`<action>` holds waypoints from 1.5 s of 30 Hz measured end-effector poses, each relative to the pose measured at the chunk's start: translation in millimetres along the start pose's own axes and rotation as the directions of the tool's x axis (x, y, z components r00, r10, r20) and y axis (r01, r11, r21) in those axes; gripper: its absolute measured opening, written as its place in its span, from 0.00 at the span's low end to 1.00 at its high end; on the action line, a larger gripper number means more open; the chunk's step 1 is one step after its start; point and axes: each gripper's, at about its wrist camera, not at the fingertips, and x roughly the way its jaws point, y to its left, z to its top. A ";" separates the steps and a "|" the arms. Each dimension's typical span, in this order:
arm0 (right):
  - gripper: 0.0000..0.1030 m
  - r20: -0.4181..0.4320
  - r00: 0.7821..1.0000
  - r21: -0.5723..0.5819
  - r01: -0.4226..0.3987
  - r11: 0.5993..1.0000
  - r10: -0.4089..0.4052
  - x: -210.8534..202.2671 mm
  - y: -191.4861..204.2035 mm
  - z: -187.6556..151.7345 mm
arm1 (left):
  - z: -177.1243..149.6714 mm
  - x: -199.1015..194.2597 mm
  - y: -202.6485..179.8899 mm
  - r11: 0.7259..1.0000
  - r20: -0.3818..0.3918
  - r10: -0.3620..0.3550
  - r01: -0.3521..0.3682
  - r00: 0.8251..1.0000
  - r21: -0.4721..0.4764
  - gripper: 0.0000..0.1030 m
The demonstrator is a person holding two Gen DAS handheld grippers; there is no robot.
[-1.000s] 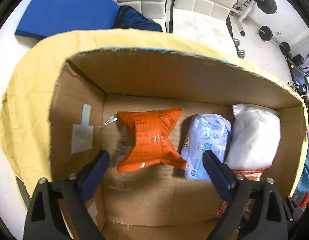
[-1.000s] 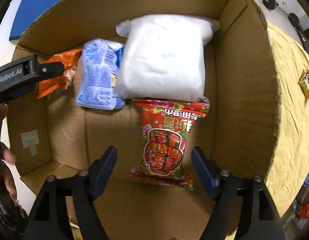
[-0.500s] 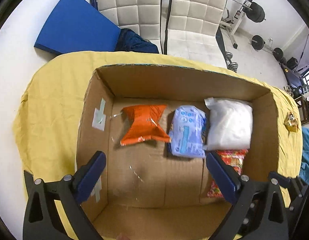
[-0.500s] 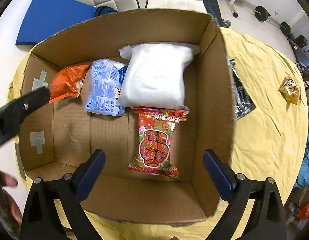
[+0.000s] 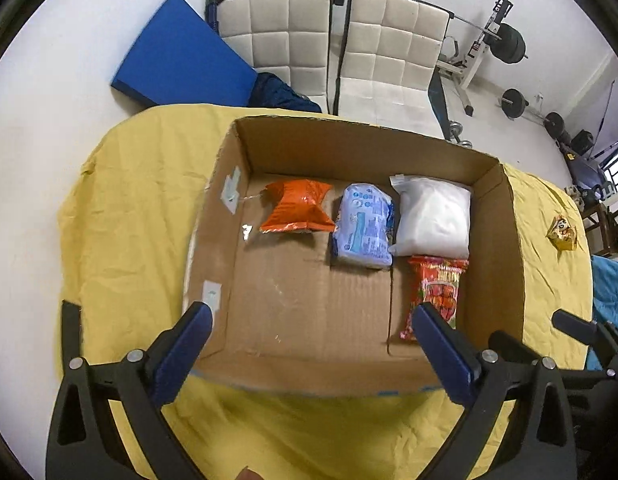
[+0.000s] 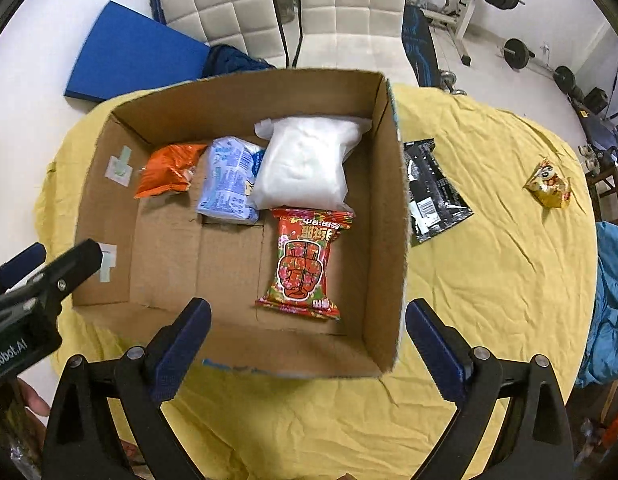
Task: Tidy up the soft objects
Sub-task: 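Grasp the black packet with left tool while right tool grasps yellow panda bag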
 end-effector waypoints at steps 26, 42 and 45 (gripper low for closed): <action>0.97 0.115 0.990 0.254 -0.108 0.961 0.081 -64.7 -197.0 -14.5 | 27.4 -34.0 -199.9 0.987 -0.035 -0.143 0.145 0.989 0.072 1.00; 0.97 0.049 0.998 0.467 -0.054 0.882 0.036 1.1 -427.8 4.9 | 58.2 187.8 -319.9 0.999 -0.410 0.026 -0.042 0.912 -0.030 0.99; 0.97 0.033 0.997 0.466 -0.073 0.881 0.066 23.9 -443.2 22.7 | 61.8 206.9 -316.5 0.996 -0.432 0.015 -0.054 0.902 -0.077 0.99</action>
